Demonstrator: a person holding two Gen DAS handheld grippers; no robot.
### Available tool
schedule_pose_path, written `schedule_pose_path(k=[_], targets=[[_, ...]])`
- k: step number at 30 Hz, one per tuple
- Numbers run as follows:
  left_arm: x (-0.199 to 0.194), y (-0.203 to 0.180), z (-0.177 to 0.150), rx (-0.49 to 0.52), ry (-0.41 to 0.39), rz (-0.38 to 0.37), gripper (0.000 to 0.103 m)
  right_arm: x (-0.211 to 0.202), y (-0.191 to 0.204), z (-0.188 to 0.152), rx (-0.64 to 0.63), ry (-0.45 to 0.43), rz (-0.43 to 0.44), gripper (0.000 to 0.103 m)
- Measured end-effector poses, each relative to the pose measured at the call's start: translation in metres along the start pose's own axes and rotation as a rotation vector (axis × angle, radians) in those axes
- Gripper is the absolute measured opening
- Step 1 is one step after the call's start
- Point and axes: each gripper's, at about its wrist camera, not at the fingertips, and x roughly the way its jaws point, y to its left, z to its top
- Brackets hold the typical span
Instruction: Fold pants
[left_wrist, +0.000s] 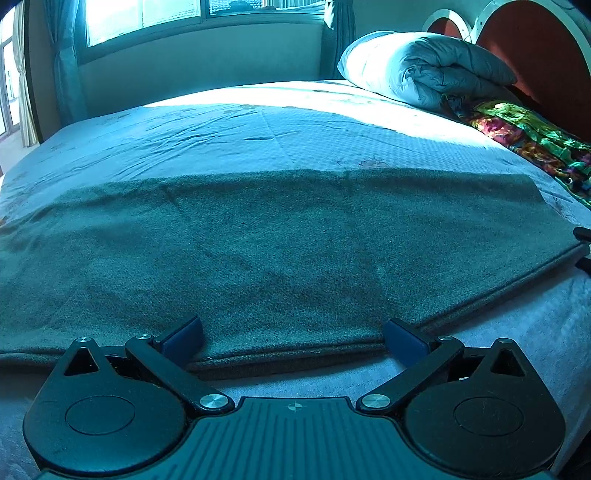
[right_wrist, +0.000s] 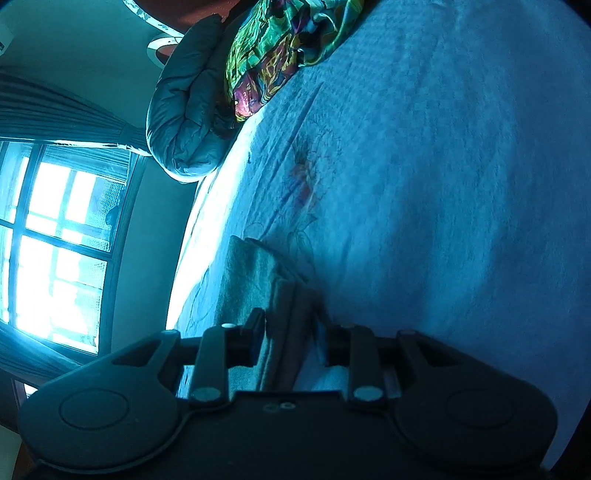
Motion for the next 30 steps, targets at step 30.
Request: schedule_pose_path(k=[30], targets=[[-0.103, 0.309, -0.061, -0.33, -0.146, 0.283, 0.103, 0.08, 0.261, -0.368, -0.859, 0.519, 0.269, 0.032]])
